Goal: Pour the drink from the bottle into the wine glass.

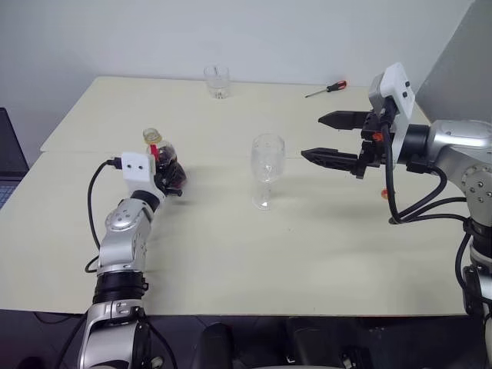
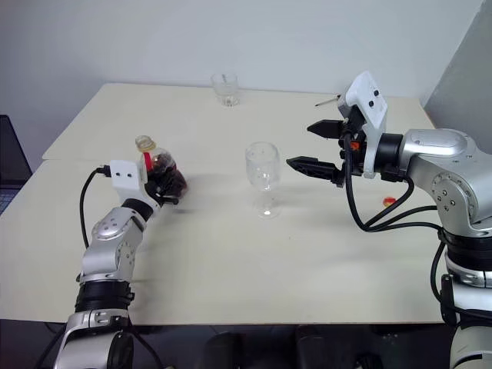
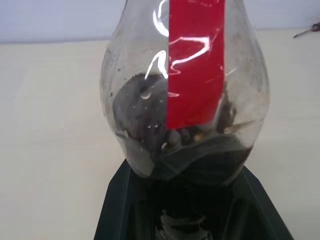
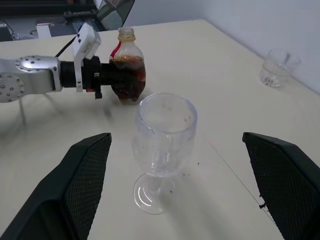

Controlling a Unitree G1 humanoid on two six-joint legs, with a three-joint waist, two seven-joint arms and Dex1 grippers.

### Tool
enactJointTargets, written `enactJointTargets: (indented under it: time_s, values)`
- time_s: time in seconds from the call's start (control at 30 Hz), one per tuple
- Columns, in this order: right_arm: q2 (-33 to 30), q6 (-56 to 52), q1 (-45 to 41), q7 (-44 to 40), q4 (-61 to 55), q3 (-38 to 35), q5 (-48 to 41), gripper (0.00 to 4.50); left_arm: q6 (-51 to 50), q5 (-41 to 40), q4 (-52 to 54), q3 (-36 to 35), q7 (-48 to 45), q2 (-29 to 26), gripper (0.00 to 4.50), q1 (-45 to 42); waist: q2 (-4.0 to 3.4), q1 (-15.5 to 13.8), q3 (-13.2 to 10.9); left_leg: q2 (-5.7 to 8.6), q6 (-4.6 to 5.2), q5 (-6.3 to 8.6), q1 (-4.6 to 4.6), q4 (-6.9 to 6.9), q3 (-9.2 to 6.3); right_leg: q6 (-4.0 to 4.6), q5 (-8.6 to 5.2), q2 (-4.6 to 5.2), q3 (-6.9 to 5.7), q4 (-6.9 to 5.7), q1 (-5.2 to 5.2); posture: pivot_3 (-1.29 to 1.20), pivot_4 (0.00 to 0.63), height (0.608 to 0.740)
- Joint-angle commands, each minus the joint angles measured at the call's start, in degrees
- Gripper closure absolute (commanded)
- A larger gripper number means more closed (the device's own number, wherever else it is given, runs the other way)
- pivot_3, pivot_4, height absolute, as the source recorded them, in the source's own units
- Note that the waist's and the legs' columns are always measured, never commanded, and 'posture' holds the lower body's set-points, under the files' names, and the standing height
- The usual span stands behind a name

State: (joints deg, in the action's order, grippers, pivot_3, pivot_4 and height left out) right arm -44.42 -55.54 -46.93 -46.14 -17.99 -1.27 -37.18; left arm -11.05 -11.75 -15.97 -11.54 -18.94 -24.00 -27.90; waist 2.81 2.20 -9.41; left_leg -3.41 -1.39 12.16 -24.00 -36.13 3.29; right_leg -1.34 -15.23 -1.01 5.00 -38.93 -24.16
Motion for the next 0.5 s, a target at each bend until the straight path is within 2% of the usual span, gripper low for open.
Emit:
enactJointTargets:
  time_s: [0.03,0.23,0.4,0.5]
  values:
    - [-2.2,-0.6,1.6,0.3,-2.3,-4.2,-1.2,0.00,0.5,0.9,3.5,1.1,-2.4,-2.4,3.63,-3.3,-0.01,0.0,0.0,0.01,0.00,0.00,0.00,0.00,0.00,0.00,0.00,0.00,0.00,0.00,0.00,0.00,0.150,0.740]
    - [-3.3,-0.9,7.3,1.1,-6.1,-8.9,-3.8,0.00,4.0,4.8,0.6,6.1,-8.5,-6.9,3.70,-12.2,0.03,-0.3,0.0,-0.01,0.00,0.00,-0.09,0.00,-0.07,0.00,0.00,-0.03,-0.08,0.01,-0.04,0.00,0.150,0.740]
    - [1.1,10.3,17.0,0.9,-9.6,-14.4,-2.6,0.00,9.5,8.3,-6.2,9.3,-12.0,-8.5,3.71,-19.6,0.03,-0.5,0.0,0.04,0.00,0.00,-0.08,-0.01,-0.03,-0.07,-0.03,-0.02,-0.06,0.04,0.01,0.00,0.150,0.740]
    - [2.4,12.6,22.2,2.0,-11.8,-16.4,-3.0,0.00,15.7,12.0,-11.7,12.2,-13.7,-9.4,3.71,-23.8,0.01,-0.3,0.0,0.07,0.00,0.00,-0.07,-0.02,0.01,-0.12,-0.05,-0.02,0.01,0.02,-0.01,0.00,0.150,0.740]
